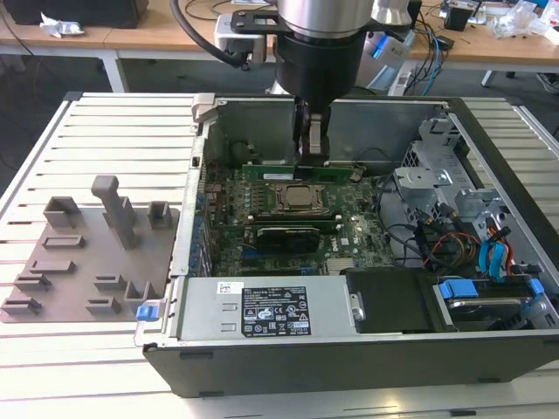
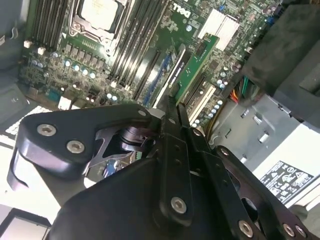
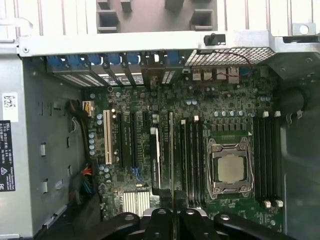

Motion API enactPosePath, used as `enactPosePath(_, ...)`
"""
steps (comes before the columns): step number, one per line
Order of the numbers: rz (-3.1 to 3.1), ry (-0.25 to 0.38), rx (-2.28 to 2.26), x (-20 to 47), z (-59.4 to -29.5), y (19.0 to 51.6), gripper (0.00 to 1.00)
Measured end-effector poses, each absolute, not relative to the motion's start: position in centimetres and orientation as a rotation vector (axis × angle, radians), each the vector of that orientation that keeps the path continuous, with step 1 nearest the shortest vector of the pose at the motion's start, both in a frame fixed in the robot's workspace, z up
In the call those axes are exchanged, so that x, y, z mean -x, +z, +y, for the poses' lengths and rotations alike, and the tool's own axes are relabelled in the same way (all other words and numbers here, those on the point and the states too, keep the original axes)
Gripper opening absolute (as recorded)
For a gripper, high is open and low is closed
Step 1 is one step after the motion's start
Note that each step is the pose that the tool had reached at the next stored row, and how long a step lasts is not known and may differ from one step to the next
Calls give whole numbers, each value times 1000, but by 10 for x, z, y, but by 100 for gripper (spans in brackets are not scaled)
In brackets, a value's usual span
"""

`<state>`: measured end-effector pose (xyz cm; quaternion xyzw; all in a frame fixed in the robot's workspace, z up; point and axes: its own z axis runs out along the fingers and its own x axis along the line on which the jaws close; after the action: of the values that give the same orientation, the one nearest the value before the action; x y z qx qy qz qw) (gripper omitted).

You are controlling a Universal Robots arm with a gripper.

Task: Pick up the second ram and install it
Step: 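Pick up the second ram and move it above second insertion slot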

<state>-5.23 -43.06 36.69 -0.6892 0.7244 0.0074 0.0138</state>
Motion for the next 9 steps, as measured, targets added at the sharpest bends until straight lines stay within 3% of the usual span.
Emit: enactPosePath(9, 2256, 25, 2146, 46, -426, 359, 13)
